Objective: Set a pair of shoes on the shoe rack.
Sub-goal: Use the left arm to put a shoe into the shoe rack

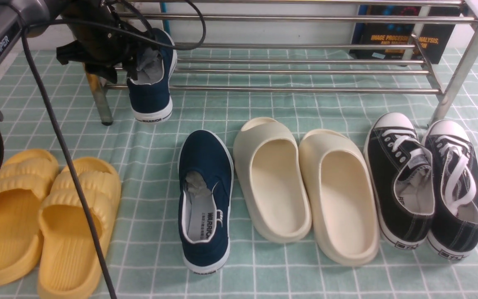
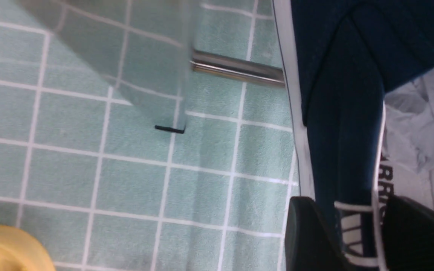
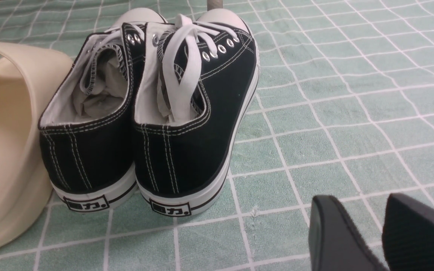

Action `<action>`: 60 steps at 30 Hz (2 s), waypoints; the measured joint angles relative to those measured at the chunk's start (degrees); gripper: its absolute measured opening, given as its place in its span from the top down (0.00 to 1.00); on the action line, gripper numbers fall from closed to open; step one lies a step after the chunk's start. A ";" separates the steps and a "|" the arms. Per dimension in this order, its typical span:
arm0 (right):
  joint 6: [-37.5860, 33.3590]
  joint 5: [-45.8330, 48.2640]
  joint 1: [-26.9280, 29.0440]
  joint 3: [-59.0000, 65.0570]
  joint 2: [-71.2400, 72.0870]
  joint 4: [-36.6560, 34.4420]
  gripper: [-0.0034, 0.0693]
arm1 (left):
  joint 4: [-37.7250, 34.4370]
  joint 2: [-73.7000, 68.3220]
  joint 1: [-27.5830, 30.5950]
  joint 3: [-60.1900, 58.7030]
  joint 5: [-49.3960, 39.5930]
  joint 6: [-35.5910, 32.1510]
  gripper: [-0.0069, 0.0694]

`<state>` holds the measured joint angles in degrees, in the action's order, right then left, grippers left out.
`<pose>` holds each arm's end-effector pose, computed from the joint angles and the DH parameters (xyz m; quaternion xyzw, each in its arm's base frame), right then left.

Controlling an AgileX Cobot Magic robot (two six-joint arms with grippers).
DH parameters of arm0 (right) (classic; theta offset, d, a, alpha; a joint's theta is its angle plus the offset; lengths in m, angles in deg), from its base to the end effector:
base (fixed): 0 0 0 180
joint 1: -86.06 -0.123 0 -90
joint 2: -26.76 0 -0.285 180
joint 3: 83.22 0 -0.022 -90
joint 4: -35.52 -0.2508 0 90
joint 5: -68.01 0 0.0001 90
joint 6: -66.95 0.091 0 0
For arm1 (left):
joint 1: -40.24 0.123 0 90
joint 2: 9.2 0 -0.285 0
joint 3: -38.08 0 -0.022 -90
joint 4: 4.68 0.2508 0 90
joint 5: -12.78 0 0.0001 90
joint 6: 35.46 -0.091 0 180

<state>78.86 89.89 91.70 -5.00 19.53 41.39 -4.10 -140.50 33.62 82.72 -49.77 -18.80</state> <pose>0.0518 -0.0086 0.1737 0.0961 0.7992 -0.0111 0.5932 0.4806 -0.0549 0.2955 -0.0833 0.9605 -0.0487 0.2610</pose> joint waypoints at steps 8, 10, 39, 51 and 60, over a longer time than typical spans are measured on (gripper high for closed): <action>0.00 0.00 0.00 0.00 0.00 0.00 0.62 | 0.10 0.55 0.00 0.18 -3.94 -1.12 0.57; 0.00 0.00 0.00 0.00 0.00 0.00 0.62 | 0.10 1.26 0.00 0.18 -5.98 -1.60 0.63; 0.00 0.00 0.00 0.00 0.00 0.00 0.62 | -12.69 17.61 -0.05 -32.04 5.99 -11.53 0.88; 0.00 0.00 0.00 0.00 0.00 0.00 0.62 | -14.81 11.08 -0.05 -25.03 10.88 -14.76 0.88; 0.00 0.00 0.00 0.00 0.00 0.00 0.62 | -5.00 7.48 -0.45 -15.83 9.35 -8.30 0.88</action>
<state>78.86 89.89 91.70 -5.00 19.53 41.39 -9.11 -133.02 33.17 66.89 -40.42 -27.10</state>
